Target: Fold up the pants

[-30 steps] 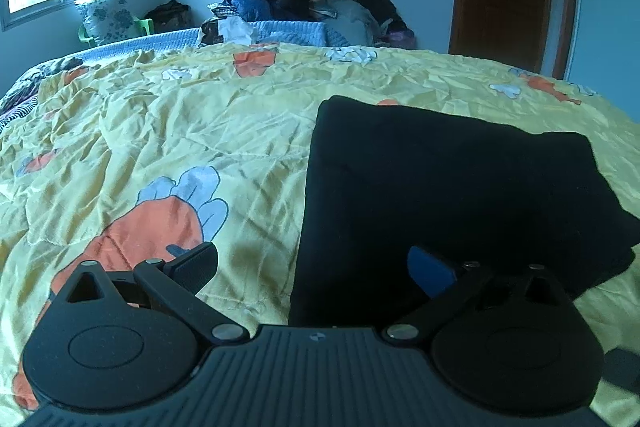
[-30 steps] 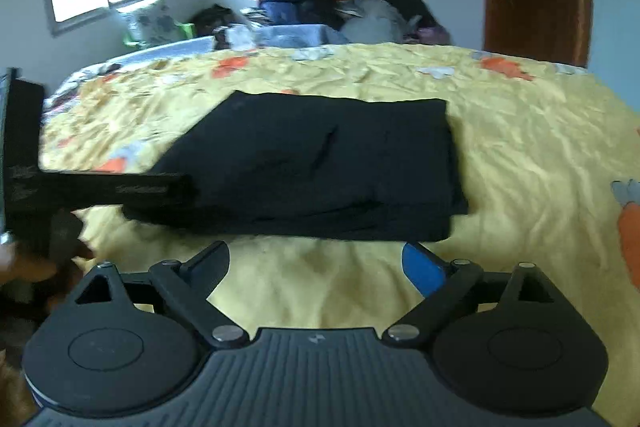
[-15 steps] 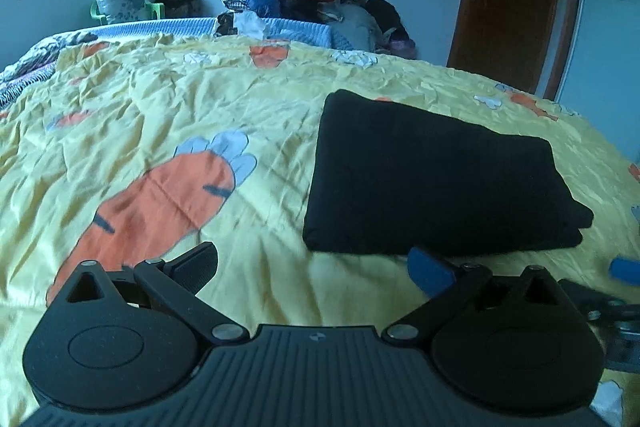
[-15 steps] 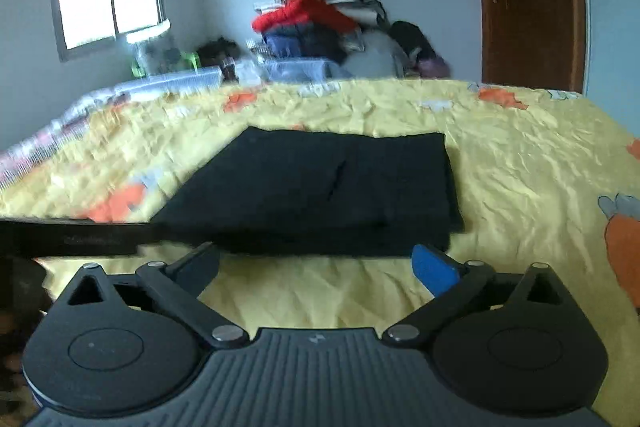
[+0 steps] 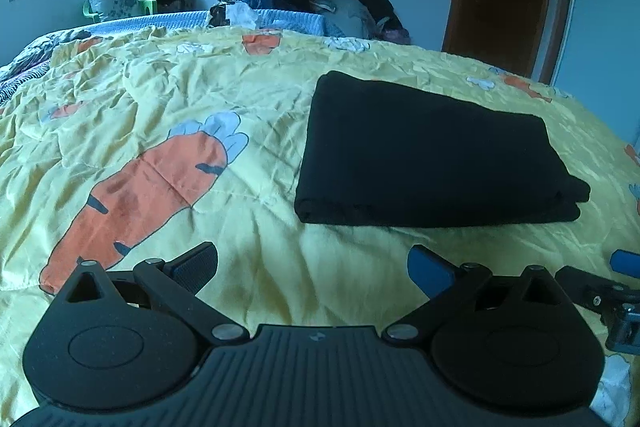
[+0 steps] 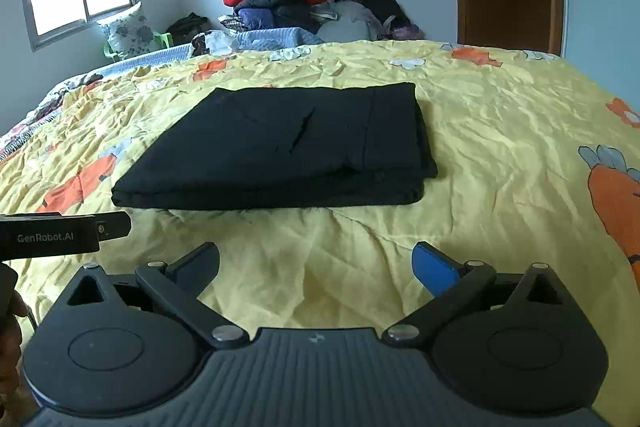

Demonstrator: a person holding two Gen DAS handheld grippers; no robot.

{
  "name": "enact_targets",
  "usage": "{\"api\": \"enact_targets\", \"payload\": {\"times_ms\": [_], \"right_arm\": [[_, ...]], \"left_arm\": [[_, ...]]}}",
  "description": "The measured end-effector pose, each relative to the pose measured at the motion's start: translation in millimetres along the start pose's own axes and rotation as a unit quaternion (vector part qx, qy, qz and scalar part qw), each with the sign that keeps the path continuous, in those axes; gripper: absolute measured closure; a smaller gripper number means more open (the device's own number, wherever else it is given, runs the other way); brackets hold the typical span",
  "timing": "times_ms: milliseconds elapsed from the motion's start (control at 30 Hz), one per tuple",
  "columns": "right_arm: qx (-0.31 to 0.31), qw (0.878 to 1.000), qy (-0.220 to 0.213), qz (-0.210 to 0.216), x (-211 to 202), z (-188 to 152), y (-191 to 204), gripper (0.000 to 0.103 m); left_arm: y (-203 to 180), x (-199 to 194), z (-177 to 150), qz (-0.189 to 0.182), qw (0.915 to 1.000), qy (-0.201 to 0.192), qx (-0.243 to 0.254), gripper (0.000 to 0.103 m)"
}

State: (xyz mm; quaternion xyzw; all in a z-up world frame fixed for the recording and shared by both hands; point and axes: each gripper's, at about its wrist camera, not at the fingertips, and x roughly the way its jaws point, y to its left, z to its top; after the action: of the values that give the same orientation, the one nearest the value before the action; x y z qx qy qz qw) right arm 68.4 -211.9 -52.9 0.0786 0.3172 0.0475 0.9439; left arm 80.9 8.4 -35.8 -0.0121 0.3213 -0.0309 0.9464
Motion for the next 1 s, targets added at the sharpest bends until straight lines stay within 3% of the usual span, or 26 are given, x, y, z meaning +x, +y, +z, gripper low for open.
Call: {"api": "enact_targets", "payload": {"times_ms": [233,333,500,1000], "right_arm": [[-0.023,1.0,-0.011,0.006,-2,13,9,0.0],[-0.037,0.999,-0.006,-0.014,7,19,10,0.0],[-0.012,1.0,0.008,-0.012,9,8,3,0.0],[-0.02,0.999,0.02,-0.035,13,2,3,0.0]], "left_arm": [[-2,4,-3,0.004,0.9999,0.011,-0.001,0.001],[-4,4,-3,0.006,0.9999,0.015,0.001,0.001],[-9,7,-6,0.009,0.9997,0.018,0.01,0.001],[-14,11,-12,0.022,0.9994,0.017,0.021,0.0]]}}
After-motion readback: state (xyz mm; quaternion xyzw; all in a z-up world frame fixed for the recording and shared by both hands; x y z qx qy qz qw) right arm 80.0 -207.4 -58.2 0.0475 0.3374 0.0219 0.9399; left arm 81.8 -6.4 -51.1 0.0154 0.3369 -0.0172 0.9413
